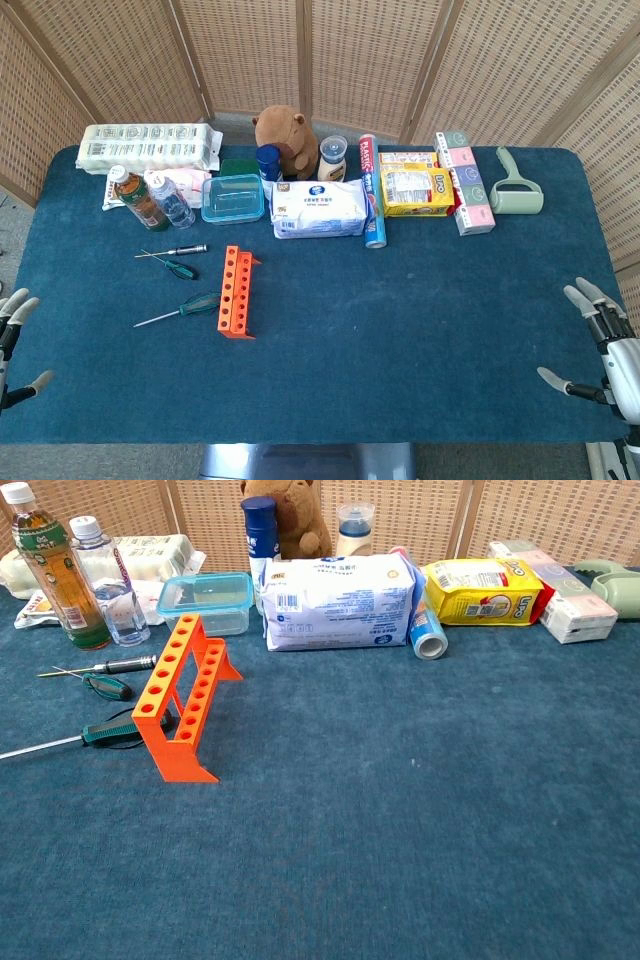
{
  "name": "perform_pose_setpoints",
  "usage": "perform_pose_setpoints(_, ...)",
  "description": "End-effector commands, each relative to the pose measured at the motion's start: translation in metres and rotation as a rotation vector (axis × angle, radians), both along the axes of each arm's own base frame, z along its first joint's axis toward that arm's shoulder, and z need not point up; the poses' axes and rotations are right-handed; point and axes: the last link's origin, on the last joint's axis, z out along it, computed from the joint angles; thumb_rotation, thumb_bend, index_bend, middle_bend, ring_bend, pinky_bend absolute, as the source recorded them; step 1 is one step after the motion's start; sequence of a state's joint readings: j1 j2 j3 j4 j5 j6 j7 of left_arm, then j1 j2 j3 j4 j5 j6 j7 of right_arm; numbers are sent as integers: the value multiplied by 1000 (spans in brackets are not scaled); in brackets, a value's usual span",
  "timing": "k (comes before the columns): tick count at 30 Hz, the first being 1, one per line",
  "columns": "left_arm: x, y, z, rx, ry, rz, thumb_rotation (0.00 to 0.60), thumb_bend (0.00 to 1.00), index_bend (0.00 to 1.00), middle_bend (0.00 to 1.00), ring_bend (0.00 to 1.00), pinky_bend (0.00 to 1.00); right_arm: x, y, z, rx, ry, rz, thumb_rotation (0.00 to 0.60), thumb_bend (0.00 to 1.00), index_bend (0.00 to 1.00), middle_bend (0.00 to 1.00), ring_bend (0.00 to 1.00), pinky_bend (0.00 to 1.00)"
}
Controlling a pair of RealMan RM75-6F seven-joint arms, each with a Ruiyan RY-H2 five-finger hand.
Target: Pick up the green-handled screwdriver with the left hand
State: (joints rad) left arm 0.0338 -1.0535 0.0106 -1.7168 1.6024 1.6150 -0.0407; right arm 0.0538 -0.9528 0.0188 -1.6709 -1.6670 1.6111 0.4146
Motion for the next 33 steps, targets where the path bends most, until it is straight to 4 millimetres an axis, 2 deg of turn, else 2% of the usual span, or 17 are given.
perform_pose_setpoints(1,0,0,1,0,1,1,600,38,0,0,0,107,0,-1,-1,4,2,-2,600,0,0,0,0,0)
perform_pose_setpoints(9,-2,1,1,-7,3,24,600,38,0,0,0,107,1,4,2,4,-6,11,600,0,0,0,0,0)
perform_pose_setpoints(11,-1,7,0,-2,-6,25,600,38,0,37,42,124,0,4,1,8,-7,9,600,0,0,0,0,0)
perform_pose_setpoints(13,0,13,-2,-5,-20,31,600,38,0,198,213,252,0,5,0,18,-7,4,600,0,0,0,0,0)
perform_pose_setpoints(15,1,21,-5,-23,-23,48,600,38,0,465,497,541,-1,5,-1,27,-2,1,600,0,0,0,0,0)
perform_pose_setpoints(17,5,31,-7,-30,-22,59,600,37,16,617,656,726,0,5,-2,30,-1,5,600,0,0,0,0,0)
perform_pose_setpoints(19,10,42,-10,-32,-1,70,600,38,89,706,742,814,1,5,-3,32,0,11,600,0,0,0,0,0)
perform_pose_setpoints(21,17,56,-15,-42,34,78,600,38,182,764,791,857,0,4,-4,38,-1,8,600,0,0,0,0,0)
perform_pose_setpoints(24,30,73,-24,-73,81,97,600,38,240,812,831,890,-2,0,-3,44,-7,-3,600,0,0,0,0,0)
perform_pose_setpoints(28,47,89,-38,-118,139,123,600,37,287,867,880,923,-4,-2,-1,47,-17,-7,600,0,0,0,0,0)
perform_pose_setpoints(33,64,106,-57,-187,161,170,600,37,317,873,885,925,-4,1,3,42,-30,0,600,0,0,0,0,0)
